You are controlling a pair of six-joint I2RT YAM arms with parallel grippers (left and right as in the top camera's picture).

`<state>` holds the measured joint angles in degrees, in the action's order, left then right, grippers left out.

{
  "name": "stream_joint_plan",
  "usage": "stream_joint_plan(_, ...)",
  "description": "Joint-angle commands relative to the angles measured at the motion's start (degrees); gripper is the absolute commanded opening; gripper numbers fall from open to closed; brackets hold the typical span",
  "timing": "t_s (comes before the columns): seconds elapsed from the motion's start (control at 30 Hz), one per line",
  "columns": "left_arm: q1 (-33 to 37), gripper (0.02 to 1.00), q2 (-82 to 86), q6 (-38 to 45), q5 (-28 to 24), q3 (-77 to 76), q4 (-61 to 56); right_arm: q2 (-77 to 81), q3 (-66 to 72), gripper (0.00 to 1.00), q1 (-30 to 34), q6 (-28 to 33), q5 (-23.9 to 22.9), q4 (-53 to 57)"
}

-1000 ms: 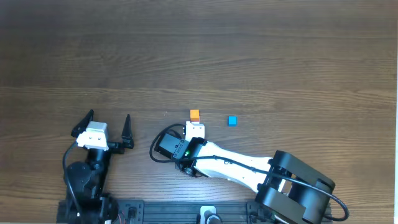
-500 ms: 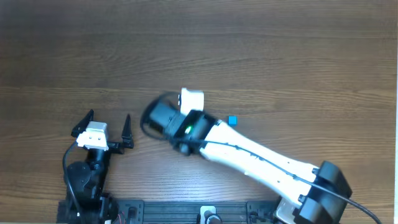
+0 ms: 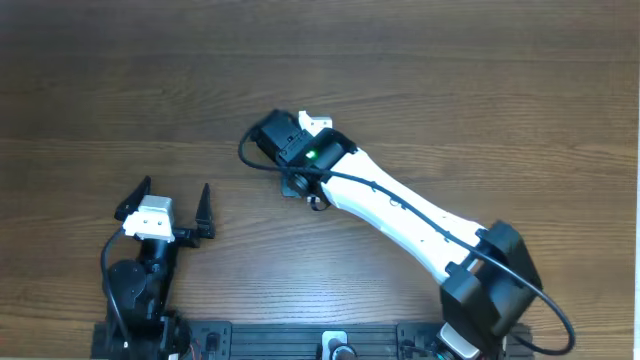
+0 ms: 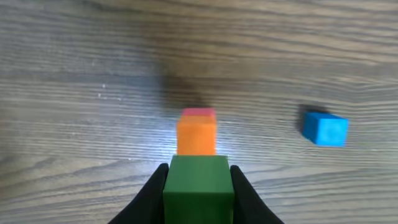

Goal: Stack Cubes

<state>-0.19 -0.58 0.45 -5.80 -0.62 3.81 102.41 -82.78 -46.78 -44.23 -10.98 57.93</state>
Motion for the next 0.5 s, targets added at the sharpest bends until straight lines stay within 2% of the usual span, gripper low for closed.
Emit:
stream_joint_plan(0.03, 0.4, 1.000, 0.4, 0.8, -0.2, 0.3, 0.1, 2.1, -1.0, 0.036, 0.7, 1.5, 2.5, -0.5)
stream_joint_plan(0.5, 0.4, 0.998, 0.4, 0.8, -0.2, 0.3, 0.1, 2.7, -1.0, 0.040, 1.6, 2.3, 2.1, -0.8)
